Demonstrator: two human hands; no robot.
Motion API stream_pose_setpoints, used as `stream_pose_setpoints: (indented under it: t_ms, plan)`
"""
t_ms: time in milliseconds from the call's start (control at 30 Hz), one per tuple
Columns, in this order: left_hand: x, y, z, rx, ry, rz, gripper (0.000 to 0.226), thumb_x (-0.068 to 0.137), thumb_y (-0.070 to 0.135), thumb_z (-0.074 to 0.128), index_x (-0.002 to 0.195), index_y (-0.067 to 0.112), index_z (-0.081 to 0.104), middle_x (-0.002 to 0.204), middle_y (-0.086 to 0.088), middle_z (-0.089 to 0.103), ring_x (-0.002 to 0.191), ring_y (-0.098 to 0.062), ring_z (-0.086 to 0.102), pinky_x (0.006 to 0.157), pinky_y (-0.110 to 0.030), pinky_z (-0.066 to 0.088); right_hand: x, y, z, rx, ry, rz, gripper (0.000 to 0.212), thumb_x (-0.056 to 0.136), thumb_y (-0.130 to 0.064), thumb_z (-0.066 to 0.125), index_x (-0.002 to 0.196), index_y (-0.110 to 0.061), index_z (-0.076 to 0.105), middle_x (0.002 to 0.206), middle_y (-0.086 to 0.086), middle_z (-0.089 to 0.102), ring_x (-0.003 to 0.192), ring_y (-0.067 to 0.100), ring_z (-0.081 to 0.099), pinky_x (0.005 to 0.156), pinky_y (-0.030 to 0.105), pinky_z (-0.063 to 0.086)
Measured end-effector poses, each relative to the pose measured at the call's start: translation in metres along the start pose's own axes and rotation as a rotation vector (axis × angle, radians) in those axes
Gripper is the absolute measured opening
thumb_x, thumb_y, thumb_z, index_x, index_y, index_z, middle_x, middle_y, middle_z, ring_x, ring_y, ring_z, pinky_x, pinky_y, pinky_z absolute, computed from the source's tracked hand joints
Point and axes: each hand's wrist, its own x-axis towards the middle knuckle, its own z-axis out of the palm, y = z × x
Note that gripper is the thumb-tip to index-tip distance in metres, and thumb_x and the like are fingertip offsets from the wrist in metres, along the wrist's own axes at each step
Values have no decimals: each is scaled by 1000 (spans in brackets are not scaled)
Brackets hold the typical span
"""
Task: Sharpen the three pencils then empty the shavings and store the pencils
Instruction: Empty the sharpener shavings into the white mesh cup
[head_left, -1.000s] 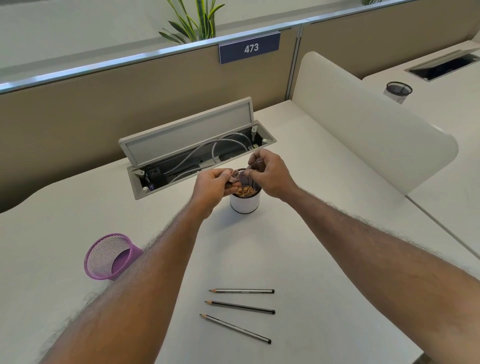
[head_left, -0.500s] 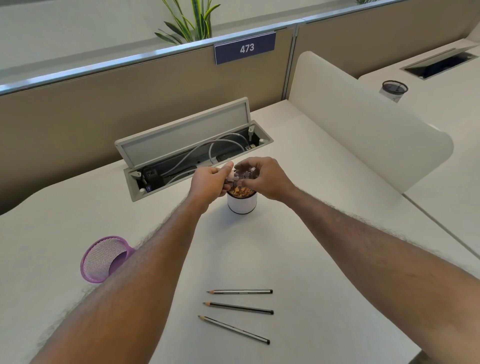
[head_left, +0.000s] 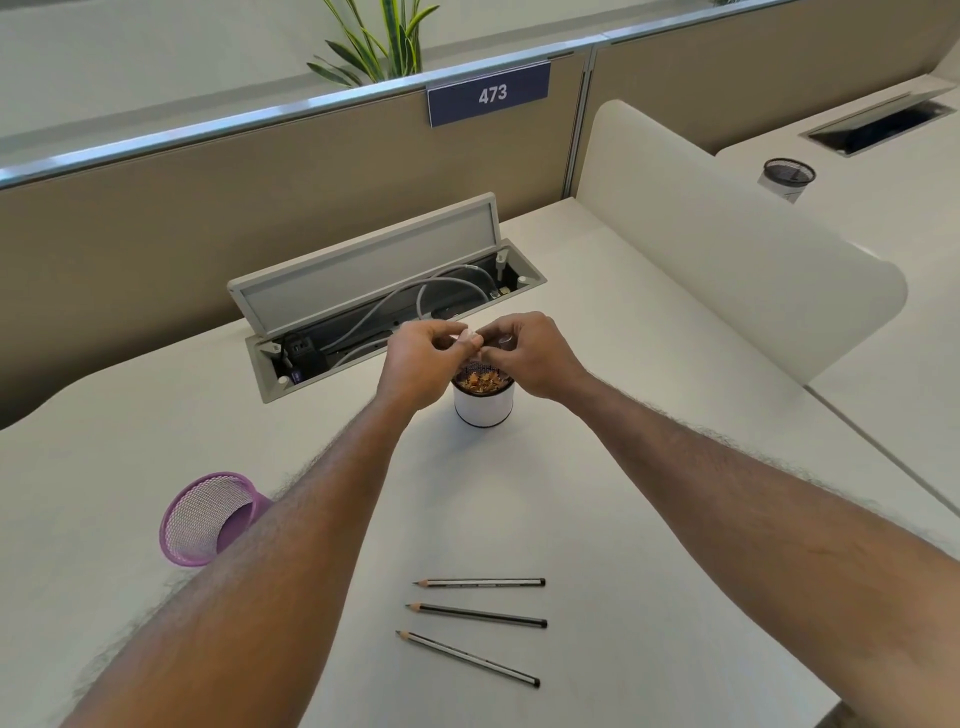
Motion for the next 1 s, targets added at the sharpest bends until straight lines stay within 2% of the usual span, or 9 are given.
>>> stream_pose_setpoints:
  t_ms: [67,133,267,433,533,633,767,867,1000]
  plan:
    - [1,1,1,-1,20,6,34,91,32,69,122,19,68,97,-3,75,89,-14,71,78,-30,59,-1,-1,-1,-8,25,-13,21,84,-21,72,103,-12,75,93,6,76,85,15,70,77,38,61]
    - [2,0,2,-21,32,-4,32,90,32,68,119,18,71,97,-5,76,87,-14,72,77,-31,61,-3,-1,-1,-21,63,-34,20,84,-23,72,100,-13,76,91,4,76,82,14,70,74,39,61]
    - [2,0,4,-76,49,-56,26,90,35,67,106,16,75,90,-3,75,79,-12,73,67,-20,60,-8,-3,2,-102,99,-124,17,86,-19,67,99,-14,77,87,5,76,77,19,69,67,39,58]
    - [4,-3,4,-23,12,-106,26,90,34,68,107,16,75,86,1,74,75,-6,70,54,-11,52,-7,-2,-4,-246,51,-147,18,83,-22,71,96,-11,76,87,7,75,76,20,67,64,37,57]
    - [5,-2,3,3,23,-97,26,90,33,68,110,18,75,93,-1,74,81,-8,70,60,-17,54,-5,-2,-7,-313,43,-144,21,81,-21,72,99,-11,76,93,6,75,82,20,68,68,36,59]
    - [6,-1,3,22,27,-79,27,91,33,67,113,19,74,102,-4,73,91,-15,70,70,-24,58,-3,-4,-7,-257,-10,-143,24,83,-18,70,105,-12,74,96,7,74,85,19,66,71,37,59]
    - [8,-1,1,2,29,-81,28,91,31,67,117,19,72,96,-2,74,86,-11,71,66,-21,55,-3,-4,-8,-295,-22,-130,21,83,-18,69,102,-12,75,94,7,73,84,22,65,72,41,58]
    - [9,-3,-1,-12,28,-75,29,92,28,67,119,19,70,97,-1,75,87,-11,72,77,-29,60,-2,-4,-10,-396,-6,-127,21,81,-17,70,101,-13,74,96,8,73,86,24,65,72,43,58]
    - [7,-6,1,12,-6,-54,30,93,27,66,122,21,69,112,-3,72,101,-18,69,81,-30,59,-3,-7,-9,-329,-52,-146,29,83,-8,65,112,-11,69,106,11,71,97,24,65,77,34,60]
